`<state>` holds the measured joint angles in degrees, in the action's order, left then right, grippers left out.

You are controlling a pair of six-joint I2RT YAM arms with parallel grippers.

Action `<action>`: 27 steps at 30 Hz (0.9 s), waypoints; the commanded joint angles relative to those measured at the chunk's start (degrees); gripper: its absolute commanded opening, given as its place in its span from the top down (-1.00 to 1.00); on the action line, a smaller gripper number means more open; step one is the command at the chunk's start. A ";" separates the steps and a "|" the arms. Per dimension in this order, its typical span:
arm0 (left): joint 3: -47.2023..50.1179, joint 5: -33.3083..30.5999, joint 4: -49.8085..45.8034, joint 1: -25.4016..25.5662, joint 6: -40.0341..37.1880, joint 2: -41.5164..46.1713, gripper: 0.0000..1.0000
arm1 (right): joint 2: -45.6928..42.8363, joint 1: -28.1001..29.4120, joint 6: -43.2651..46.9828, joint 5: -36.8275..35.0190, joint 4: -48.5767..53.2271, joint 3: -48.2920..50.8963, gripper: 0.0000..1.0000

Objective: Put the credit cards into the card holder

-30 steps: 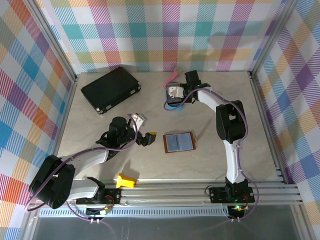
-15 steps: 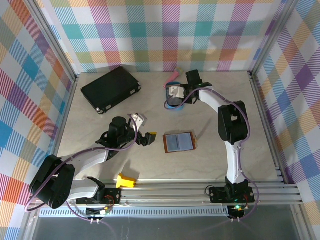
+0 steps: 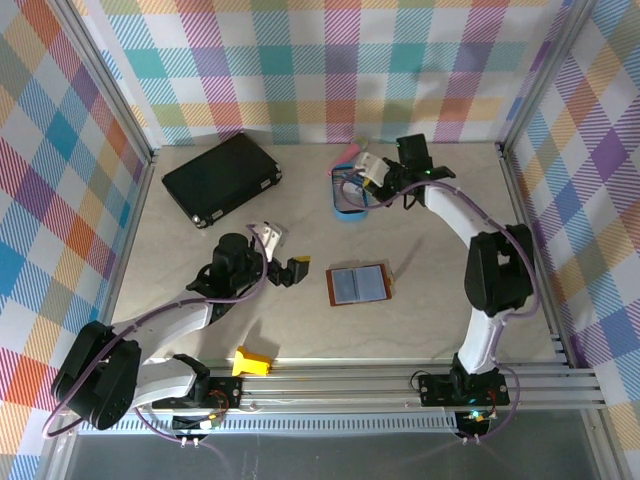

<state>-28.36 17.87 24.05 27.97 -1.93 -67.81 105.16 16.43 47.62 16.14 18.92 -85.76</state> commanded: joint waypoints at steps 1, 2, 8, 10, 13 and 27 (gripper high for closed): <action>-2.58 -3.82 -0.65 -0.28 12.30 2.20 -0.81 | -7.08 -1.61 -21.14 6.50 -2.74 4.35 1.00; -3.05 -3.72 -0.72 -0.20 15.72 2.52 -0.80 | -8.94 -2.01 -25.26 7.87 -2.54 5.57 1.00; -8.54 -1.23 0.09 1.98 38.57 1.83 -0.67 | -20.32 -2.64 -48.04 21.16 0.59 12.94 1.00; -10.96 -0.47 -0.56 3.06 43.84 1.17 -0.63 | -23.91 -2.63 -56.93 25.72 -1.29 16.40 1.00; -13.29 0.07 -1.58 3.82 50.82 1.15 -0.59 | -28.93 -2.59 -69.18 29.51 -5.41 21.26 1.00; -15.13 -1.38 5.80 10.45 68.97 1.84 -0.35 | -38.64 -0.85 -109.95 39.19 -28.63 34.93 1.00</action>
<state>-41.50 16.43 25.15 37.32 61.87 -66.46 68.82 14.85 -52.97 52.75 -2.70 -51.31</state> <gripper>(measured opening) 0.682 0.040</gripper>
